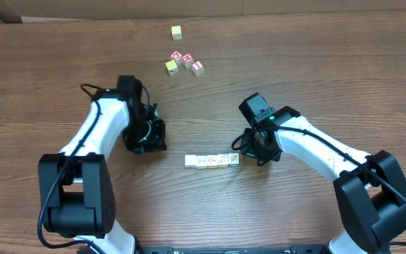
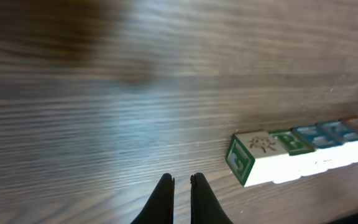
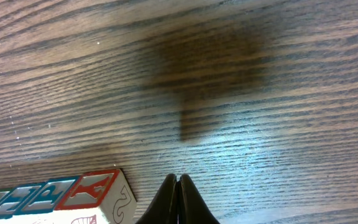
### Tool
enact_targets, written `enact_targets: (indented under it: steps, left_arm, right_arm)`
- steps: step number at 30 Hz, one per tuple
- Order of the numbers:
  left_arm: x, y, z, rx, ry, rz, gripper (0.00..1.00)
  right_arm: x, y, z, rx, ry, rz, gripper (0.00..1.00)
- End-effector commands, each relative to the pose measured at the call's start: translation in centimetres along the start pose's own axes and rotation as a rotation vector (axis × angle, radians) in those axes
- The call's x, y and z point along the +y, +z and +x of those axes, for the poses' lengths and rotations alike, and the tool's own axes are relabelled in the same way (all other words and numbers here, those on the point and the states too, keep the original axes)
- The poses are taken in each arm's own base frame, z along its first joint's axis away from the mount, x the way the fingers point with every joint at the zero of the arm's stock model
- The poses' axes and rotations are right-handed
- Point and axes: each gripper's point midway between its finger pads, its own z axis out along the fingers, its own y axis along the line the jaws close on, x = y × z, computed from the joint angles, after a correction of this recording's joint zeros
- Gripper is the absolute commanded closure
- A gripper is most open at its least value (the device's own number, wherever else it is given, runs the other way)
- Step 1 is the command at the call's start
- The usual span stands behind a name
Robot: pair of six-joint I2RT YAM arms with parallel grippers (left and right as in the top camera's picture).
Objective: Flip 5 blocks
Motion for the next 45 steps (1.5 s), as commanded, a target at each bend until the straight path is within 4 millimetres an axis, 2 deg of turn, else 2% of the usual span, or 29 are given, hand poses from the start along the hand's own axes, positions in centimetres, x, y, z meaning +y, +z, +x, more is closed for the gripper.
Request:
enact_targets:
  steps: [1, 4, 11, 17, 23, 45]
  left_arm:
    - [-1.3, 0.4, 0.7, -0.003, 0.054, 0.000, 0.96]
    - [-2.1, 1.1, 1.1, 0.003, 0.062, -0.023, 0.96]
    - [-2.5, 1.8, 1.8, 0.009, 0.077, -0.135, 0.95]
    - [-1.4, 2.4, 2.2, 0.000, 0.026, -0.218, 0.96]
    - [-1.9, 3.7, 2.5, 0.001, 0.029, -0.161, 0.96]
    - [-3.8, 3.9, 2.1, -0.008, 0.043, -0.057, 0.96]
  right_arm:
    - [-0.1, 0.2, 0.2, 0.006, -0.004, 0.003, 0.96]
    - [-0.1, 0.2, 0.2, 0.006, -0.004, 0.004, 0.96]
    - [0.0, 0.2, 0.0, 0.001, -0.004, -0.002, 0.96]
    - [0.1, 0.2, 0.0, 0.001, -0.005, -0.008, 0.96]
    - [0.2, 0.2, 0.0, 0.001, -0.005, -0.012, 0.96]
    - [1.6, 0.3, 1.0, 0.003, -0.049, -0.029, 0.96]
